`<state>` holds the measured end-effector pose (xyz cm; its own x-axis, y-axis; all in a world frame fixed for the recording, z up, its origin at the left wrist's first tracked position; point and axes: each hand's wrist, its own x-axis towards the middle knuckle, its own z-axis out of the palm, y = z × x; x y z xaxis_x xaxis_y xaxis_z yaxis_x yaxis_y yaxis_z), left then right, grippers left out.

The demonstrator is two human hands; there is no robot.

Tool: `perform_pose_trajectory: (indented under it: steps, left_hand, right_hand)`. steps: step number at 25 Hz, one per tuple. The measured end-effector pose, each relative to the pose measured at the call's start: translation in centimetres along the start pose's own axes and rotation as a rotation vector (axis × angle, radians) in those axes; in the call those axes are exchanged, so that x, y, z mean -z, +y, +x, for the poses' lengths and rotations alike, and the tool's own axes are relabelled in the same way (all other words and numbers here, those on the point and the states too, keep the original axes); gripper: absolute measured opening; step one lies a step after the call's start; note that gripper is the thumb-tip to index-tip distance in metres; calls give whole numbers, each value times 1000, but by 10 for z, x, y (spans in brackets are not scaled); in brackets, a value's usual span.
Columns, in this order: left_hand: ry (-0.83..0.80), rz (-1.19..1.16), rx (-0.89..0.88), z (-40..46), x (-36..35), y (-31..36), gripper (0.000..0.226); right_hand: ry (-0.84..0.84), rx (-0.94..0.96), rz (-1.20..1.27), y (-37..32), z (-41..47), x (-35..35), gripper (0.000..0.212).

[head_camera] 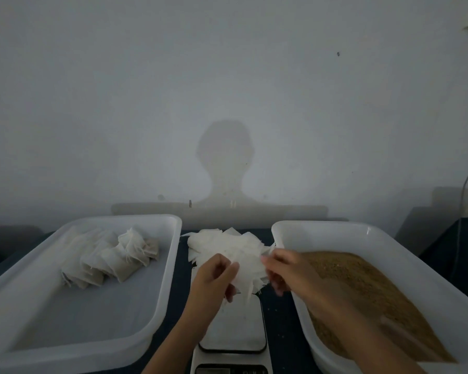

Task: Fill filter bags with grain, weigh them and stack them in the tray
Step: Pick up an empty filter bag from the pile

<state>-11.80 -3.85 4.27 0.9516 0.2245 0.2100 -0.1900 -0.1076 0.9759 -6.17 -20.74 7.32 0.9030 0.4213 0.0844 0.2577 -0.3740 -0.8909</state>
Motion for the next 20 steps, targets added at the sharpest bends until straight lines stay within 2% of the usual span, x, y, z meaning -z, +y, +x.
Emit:
perform_pose_trajectory:
  steps: [2, 3, 7, 12, 20]
  left_hand:
    - [-101, -76, 28, -5, -9, 4, 21]
    - [-161, -104, 53, -7, -12, 6, 20]
    - [-222, -225, 113, -7, -13, 8, 30]
    - [-242, -291, 128, -6, -11, 8, 19]
    - [-303, -40, 44, -5, -21, 8, 17]
  right_hand:
    - [-188, -103, 331, -9, -7, -12, 36]
    - [-216, -121, 367, -12, -7, -15, 37]
    - [-230, -139, 398, -15, -2, -24, 37]
    - [-240, -123, 417, -11, -3, -23, 22]
    - [-175, -103, 389, -5, -9, -4, 11]
